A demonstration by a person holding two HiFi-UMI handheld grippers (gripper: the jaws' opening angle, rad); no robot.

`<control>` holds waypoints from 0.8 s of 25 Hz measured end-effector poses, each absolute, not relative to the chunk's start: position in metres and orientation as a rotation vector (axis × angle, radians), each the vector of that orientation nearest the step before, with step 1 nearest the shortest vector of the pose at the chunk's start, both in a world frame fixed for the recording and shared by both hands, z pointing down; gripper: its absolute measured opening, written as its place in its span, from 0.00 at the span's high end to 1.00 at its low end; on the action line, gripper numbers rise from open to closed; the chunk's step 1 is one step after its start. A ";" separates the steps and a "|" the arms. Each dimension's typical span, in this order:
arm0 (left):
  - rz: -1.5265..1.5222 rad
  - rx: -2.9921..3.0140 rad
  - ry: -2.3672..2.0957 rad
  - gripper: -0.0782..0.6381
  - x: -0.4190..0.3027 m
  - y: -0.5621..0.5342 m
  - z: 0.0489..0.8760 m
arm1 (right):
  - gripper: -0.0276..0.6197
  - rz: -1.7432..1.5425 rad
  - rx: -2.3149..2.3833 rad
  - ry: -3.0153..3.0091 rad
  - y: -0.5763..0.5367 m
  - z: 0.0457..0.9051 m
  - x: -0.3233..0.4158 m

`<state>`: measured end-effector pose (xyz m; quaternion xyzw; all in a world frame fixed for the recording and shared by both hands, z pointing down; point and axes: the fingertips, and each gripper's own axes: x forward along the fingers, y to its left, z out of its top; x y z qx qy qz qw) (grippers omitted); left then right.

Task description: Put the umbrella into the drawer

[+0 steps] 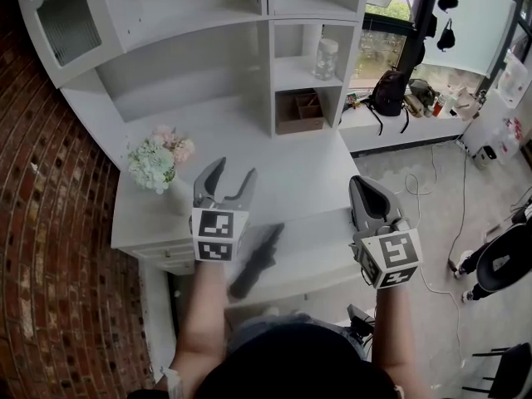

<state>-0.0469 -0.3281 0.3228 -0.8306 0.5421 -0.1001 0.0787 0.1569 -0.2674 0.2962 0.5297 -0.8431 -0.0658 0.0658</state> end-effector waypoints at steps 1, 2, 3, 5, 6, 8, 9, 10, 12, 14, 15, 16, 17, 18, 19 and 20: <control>-0.282 -2.483 1.615 0.54 -0.046 -0.326 0.317 | 0.95 -0.205 1.598 -2.544 -0.266 0.294 0.158; -0.261 -2.479 1.608 0.55 -0.045 -0.325 0.312 | 0.95 -0.212 1.597 -2.547 -0.265 0.291 0.158; -0.239 -2.472 1.600 0.56 -0.044 -0.323 0.306 | 0.95 -0.218 1.598 -2.550 -0.264 0.289 0.159; -0.194 -2.453 1.581 0.61 -0.042 -0.318 0.295 | 0.95 -0.228 1.605 -2.552 -0.263 0.285 0.161; -0.172 -2.443 1.567 0.63 -0.041 -0.315 0.290 | 0.95 -0.231 1.612 -2.552 -0.263 0.284 0.162; -0.130 -2.427 1.537 0.68 -0.039 -0.309 0.281 | 0.95 -0.236 1.627 -2.549 -0.263 0.281 0.163; -0.109 -2.420 1.521 0.71 -0.039 -0.306 0.277 | 0.95 -0.239 1.633 -2.547 -0.263 0.280 0.163; -0.089 -2.414 1.507 0.75 -0.038 -0.303 0.273 | 0.95 -0.245 1.635 -2.546 -0.263 0.279 0.163; -0.064 -2.403 1.498 0.79 -0.039 -0.300 0.270 | 0.95 -0.258 1.635 -2.545 -0.263 0.276 0.163; -0.056 -2.396 1.503 0.89 -0.041 -0.300 0.269 | 0.95 -0.266 1.637 -2.546 -0.263 0.275 0.162; -0.055 -2.396 1.502 0.90 -0.042 -0.299 0.268 | 0.95 -0.268 1.639 -2.546 -0.263 0.275 0.162; -0.053 -2.397 1.501 0.90 -0.043 -0.299 0.268 | 0.95 -0.268 1.642 -2.545 -0.263 0.274 0.161; -0.049 -2.399 1.502 0.90 -0.044 -0.298 0.267 | 0.95 -0.268 1.645 -2.544 -0.263 0.274 0.161; -0.045 -2.403 1.505 0.90 -0.045 -0.298 0.266 | 0.95 -0.269 1.648 -2.543 -0.264 0.273 0.161; -0.040 -2.409 1.508 0.90 -0.045 -0.297 0.265 | 0.95 -0.270 1.649 -2.540 -0.264 0.273 0.161; -0.034 -2.414 1.509 0.90 -0.045 -0.297 0.264 | 0.95 -0.268 1.652 -2.539 -0.265 0.274 0.161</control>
